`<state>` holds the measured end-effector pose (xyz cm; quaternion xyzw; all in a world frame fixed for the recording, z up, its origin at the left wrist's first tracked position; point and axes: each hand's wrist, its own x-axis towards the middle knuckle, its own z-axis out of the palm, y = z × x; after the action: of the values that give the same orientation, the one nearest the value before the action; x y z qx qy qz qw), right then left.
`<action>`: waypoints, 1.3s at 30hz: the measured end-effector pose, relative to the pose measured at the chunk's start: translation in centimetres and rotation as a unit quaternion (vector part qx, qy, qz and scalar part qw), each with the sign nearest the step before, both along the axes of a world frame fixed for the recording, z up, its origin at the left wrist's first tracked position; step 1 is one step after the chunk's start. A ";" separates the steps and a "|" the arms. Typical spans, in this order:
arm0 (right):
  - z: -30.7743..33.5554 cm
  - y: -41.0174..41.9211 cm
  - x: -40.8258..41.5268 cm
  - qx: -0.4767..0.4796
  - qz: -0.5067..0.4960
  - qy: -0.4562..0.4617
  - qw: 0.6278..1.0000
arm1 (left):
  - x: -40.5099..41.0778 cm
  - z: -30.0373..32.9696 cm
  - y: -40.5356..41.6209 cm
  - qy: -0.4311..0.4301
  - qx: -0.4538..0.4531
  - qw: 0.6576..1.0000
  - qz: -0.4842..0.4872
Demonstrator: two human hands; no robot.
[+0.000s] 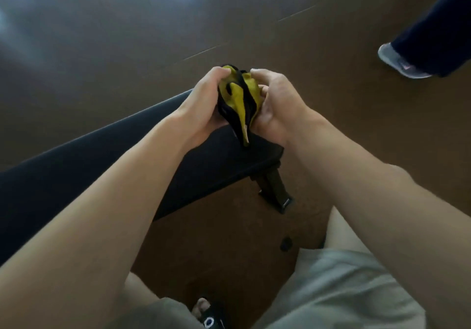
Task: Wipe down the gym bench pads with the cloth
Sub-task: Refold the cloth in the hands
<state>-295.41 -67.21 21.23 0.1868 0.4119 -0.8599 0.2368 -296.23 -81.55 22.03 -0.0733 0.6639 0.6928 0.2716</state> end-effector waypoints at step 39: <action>32.7 46.4 30.3 -0.036 -0.483 -0.180 0.856 | 13.6 34.6 57.8 0.019 -0.233 0.806 -0.544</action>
<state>-265.15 -20.81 53.88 0.5047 0.1886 -0.8321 -0.1315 -282.59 -23.76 56.67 0.2522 0.7416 0.2569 0.5661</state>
